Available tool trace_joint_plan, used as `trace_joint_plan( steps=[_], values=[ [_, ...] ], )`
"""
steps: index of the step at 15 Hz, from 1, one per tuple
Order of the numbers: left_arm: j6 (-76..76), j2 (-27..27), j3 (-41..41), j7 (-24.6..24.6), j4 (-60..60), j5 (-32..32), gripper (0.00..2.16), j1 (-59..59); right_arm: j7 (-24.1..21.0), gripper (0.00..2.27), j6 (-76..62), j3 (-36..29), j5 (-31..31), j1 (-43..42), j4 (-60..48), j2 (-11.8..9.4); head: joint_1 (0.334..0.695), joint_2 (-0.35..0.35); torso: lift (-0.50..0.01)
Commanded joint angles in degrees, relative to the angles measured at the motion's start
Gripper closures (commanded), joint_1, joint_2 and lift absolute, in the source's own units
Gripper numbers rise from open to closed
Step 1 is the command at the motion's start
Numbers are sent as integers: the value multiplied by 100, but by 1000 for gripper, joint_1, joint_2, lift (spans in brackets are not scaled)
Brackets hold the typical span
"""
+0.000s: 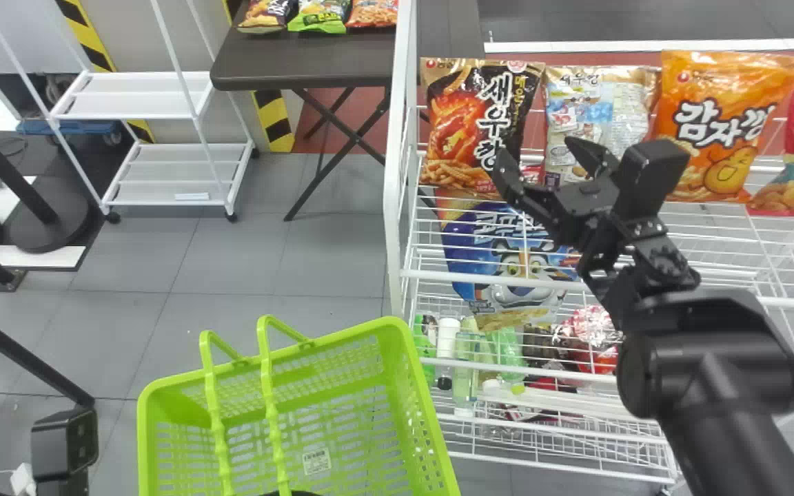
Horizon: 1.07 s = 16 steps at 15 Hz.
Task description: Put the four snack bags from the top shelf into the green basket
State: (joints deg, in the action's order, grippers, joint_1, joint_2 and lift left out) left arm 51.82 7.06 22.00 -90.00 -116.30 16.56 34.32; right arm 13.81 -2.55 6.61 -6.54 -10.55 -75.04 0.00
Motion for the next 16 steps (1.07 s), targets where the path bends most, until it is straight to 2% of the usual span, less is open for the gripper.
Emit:
trace_joint_plan(
  steps=[1,5,9,12,13,14,15,16],
  values=[
    [0,41,-38,-57,19,14,2148,-40,148,93,-12,15,-277,-501,702,5,695,77,0],
    [0,94,-90,-57,19,31,2148,-66,921,90,-30,-20,-1121,-1222,2046,5,695,85,0],
    [0,173,-205,-57,63,84,2148,-110,1308,137,-135,-99,-1235,-1521,2574,5,695,87,0],
    [0,252,-240,-57,98,154,2148,-128,1642,670,23,-178,-1200,-1793,2881,5,695,86,0],
    [0,261,-248,-57,98,172,2148,-119,1756,1031,40,-178,-1139,-1881,3004,5,695,88,0],
    [0,261,-248,-57,98,181,2148,-119,1791,1490,128,-178,-1112,-1916,3022,5,695,90,0],
    [0,270,-248,-57,98,181,2148,-110,1756,2111,216,-204,-1121,-1925,3022,5,695,92,0],
    [0,279,-248,-57,98,198,2148,-110,1739,2260,251,-222,-1130,-1907,3022,5,695,94,0]
  ],
)
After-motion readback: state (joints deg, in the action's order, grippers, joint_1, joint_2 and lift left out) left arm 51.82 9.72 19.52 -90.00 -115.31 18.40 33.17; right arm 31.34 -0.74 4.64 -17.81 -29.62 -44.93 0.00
